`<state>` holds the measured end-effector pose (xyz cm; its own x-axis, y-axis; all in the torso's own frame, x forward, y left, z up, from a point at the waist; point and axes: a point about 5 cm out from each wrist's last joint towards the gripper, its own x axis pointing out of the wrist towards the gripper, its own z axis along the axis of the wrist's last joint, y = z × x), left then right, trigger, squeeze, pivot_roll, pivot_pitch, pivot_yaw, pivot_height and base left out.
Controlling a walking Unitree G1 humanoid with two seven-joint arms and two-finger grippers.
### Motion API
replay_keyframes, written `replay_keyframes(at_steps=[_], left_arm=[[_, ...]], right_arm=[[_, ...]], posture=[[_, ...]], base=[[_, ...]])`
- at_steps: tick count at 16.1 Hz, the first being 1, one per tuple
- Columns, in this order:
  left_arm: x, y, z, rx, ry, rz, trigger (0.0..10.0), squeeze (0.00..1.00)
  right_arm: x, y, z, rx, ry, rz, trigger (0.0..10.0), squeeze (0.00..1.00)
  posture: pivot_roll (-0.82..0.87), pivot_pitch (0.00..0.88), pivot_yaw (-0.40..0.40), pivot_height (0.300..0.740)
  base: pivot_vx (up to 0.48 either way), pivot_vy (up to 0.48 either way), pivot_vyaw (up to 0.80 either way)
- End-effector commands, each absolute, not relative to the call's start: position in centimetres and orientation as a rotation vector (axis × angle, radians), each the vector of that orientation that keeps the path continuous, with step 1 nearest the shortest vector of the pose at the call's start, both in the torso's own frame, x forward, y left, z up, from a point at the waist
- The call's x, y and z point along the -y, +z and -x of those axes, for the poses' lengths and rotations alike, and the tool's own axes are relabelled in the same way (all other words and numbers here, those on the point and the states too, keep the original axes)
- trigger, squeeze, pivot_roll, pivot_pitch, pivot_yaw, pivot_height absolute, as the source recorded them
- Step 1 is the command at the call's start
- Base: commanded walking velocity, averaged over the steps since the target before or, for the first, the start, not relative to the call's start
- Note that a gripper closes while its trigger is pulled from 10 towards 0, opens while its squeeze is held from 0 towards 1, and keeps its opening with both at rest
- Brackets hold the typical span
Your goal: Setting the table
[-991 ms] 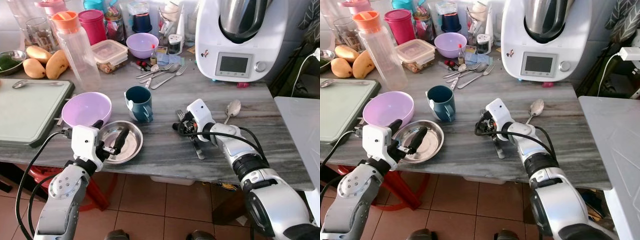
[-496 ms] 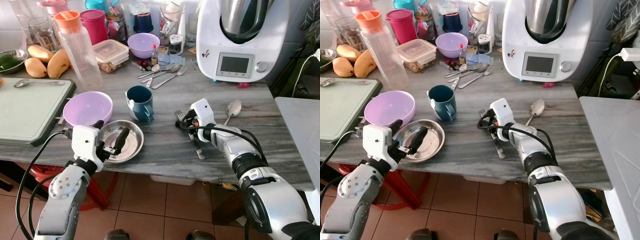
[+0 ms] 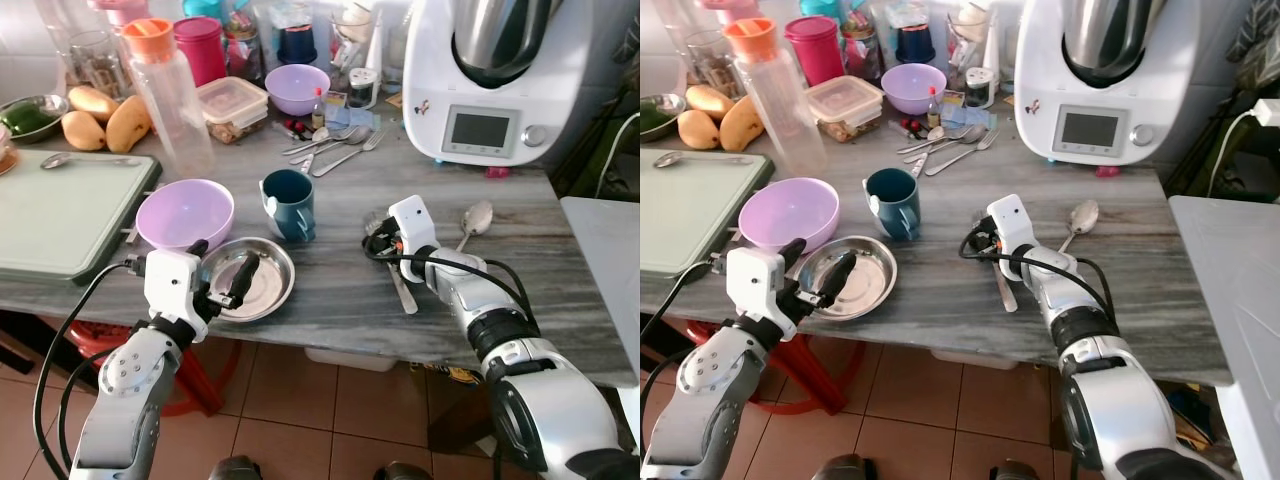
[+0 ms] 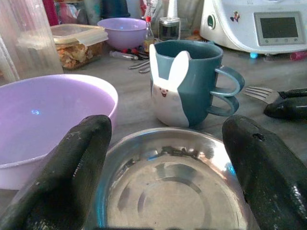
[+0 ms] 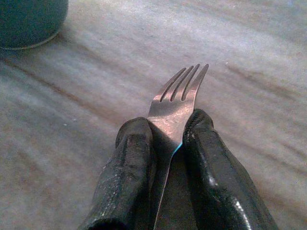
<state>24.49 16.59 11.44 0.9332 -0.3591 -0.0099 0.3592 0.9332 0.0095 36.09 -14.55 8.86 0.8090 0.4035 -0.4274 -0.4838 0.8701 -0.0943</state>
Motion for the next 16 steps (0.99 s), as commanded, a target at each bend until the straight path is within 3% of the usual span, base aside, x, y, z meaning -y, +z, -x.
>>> replay_keyframes(at_steps=[1,4,8,14,15,16], left_arm=[[-16.5,11.6,-24.7,-0.003,-0.374,-0.018,10.0,0.00],[-16.5,11.6,-24.8,0.000,-0.371,-0.017,10.0,0.00],[-16.3,11.5,-25.1,0.005,-0.374,-0.013,10.0,0.00],[-16.1,11.5,-25.3,0.013,-0.375,-0.009,10.0,0.00],[-16.1,11.5,-25.3,0.013,-0.376,-0.010,10.0,0.00],[-16.1,11.5,-25.3,0.014,-0.377,-0.010,10.0,0.00]], right_arm=[[16.8,7.1,-35.2,-0.512,0.389,0.287,0.0,0.00],[16.9,6.2,-34.2,-0.594,0.455,0.462,0.0,0.00],[16.7,5.3,-32.8,-0.612,0.612,0.826,0.0,0.00],[17.4,3.3,-30.6,-0.695,0.692,1.030,0.0,0.00],[17.3,3.5,-30.8,-0.677,0.673,1.017,4.0,0.00],[17.2,3.9,-31.1,-0.647,0.624,0.957,4.6,0.11]], posture=[[0.03,0.051,0.032,0.740],[0.03,0.043,0.029,0.740],[0.02,0.028,0.024,0.740],[0.02,0.018,0.023,0.740],[0.02,0.018,0.023,0.740],[0.02,0.017,0.023,0.740]], base=[[0.000,0.000,0.00],[0.000,0.000,0.00],[0.000,0.000,0.00],[0.000,0.000,0.00],[0.000,0.000,0.00],[0.000,0.000,0.00]])
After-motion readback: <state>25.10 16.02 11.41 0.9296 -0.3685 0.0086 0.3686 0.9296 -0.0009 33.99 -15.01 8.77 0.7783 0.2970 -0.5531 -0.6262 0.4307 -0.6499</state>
